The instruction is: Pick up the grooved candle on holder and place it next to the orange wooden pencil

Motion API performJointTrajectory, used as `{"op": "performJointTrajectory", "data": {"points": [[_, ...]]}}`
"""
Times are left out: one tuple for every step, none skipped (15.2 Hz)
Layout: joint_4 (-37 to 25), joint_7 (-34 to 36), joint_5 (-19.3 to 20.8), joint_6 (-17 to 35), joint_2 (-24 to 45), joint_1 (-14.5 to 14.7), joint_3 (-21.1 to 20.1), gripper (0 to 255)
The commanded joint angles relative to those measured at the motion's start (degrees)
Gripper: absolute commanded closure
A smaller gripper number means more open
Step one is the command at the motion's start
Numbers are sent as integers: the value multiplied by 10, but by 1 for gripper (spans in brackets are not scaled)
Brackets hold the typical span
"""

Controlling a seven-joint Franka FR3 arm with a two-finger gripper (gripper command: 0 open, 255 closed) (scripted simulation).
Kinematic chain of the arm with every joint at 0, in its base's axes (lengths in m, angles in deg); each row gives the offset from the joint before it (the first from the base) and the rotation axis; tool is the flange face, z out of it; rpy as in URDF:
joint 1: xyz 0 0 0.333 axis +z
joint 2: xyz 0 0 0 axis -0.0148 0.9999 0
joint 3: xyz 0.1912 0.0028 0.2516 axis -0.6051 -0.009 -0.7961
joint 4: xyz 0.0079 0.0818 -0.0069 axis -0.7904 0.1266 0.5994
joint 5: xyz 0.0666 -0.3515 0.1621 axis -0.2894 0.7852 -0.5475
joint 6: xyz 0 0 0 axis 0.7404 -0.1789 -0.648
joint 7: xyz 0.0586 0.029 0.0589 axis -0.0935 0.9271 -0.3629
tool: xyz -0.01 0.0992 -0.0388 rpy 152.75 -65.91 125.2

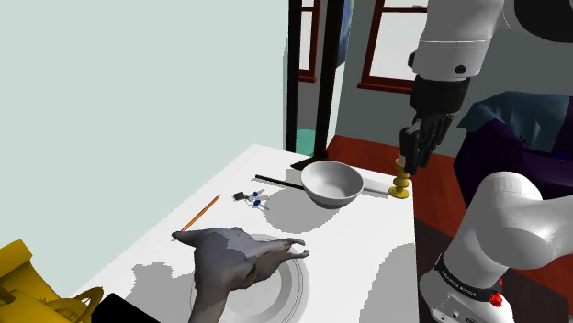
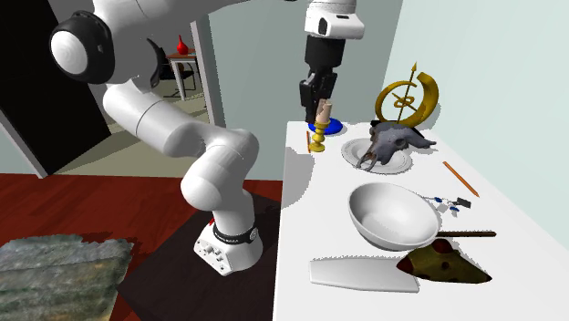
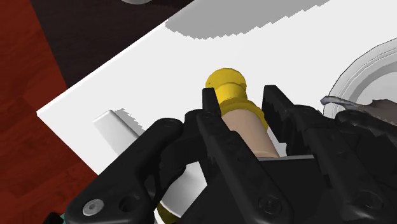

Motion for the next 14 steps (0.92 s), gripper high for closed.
{"op": "performJointTrajectory", "data": {"points": [[-20, 1, 2, -12, 8, -1, 2, 255], [-29, 1, 4, -18, 12, -2, 4, 255], [-39, 2, 5, -24, 16, -3, 5, 255], [-40, 2, 5, -24, 16, -3, 5, 255], [-49, 7, 0, -12, 36, -6, -5, 255], [-60, 12, -5, -1, 57, -9, -14, 255], [-71, 17, -8, 10, 78, -12, -23, 255], [-83, 23, -12, 21, 99, -16, -33, 255], [-96, 29, -14, 31, 120, -19, -42, 255], [-109, 35, -16, 40, 141, -23, -52, 255], [-123, 41, -18, 49, 163, -27, -61, 255], [-138, 48, -19, 58, 185, -31, -71, 255], [-153, 55, -19, 66, 207, -35, -81, 255], [-170, 62, -18, 73, 229, -39, -91, 255]]}}
